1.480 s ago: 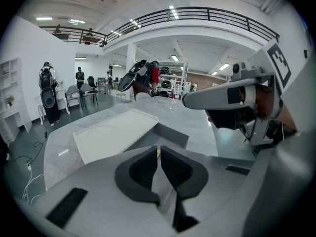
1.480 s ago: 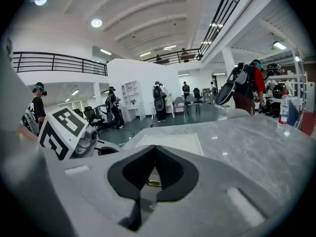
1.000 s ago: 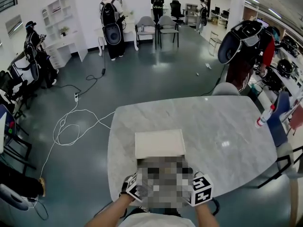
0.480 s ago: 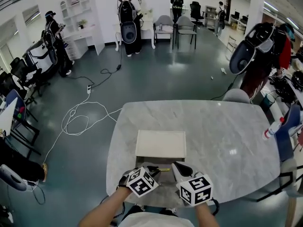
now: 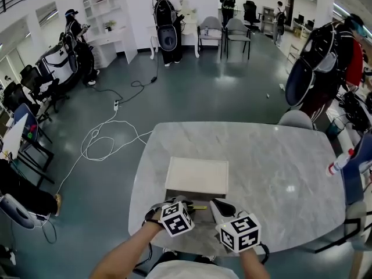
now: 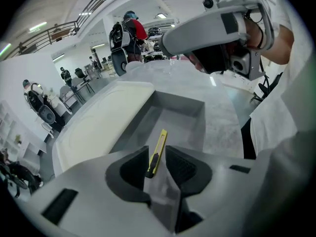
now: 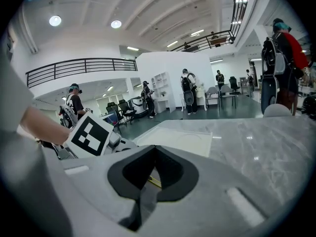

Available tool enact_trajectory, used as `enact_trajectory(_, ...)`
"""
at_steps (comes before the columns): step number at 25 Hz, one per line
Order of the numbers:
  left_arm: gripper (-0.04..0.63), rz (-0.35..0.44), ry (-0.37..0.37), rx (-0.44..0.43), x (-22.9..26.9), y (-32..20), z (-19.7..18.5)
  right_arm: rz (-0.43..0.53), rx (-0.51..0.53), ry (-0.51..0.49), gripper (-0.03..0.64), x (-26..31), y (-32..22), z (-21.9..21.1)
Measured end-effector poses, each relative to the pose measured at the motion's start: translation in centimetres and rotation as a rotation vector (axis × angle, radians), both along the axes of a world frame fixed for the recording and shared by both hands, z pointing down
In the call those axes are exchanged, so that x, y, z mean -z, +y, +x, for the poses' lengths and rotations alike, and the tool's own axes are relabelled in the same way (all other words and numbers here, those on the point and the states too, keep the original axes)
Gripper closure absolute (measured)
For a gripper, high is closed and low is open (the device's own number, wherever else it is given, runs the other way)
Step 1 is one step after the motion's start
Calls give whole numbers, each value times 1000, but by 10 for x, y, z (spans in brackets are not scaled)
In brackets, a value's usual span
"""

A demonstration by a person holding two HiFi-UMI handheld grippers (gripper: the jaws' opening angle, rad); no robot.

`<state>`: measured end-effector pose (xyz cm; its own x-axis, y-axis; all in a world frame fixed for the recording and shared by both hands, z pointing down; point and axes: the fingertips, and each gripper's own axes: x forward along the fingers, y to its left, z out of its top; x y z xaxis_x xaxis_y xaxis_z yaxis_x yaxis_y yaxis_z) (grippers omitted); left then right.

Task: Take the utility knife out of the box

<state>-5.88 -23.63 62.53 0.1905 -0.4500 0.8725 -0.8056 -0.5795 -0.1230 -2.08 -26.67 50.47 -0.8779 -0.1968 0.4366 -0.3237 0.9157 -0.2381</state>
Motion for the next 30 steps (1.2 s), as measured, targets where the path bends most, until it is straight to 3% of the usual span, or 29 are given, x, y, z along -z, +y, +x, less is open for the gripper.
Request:
enact_trajectory(15,486,-118,-52,-149,-25,-5,-1,-21,-79,-6,612,-3,-13,12)
enact_trajectory(30,486,-143,-77,-252,-38,3,-3,-5,-174,19,612,-1,3,6)
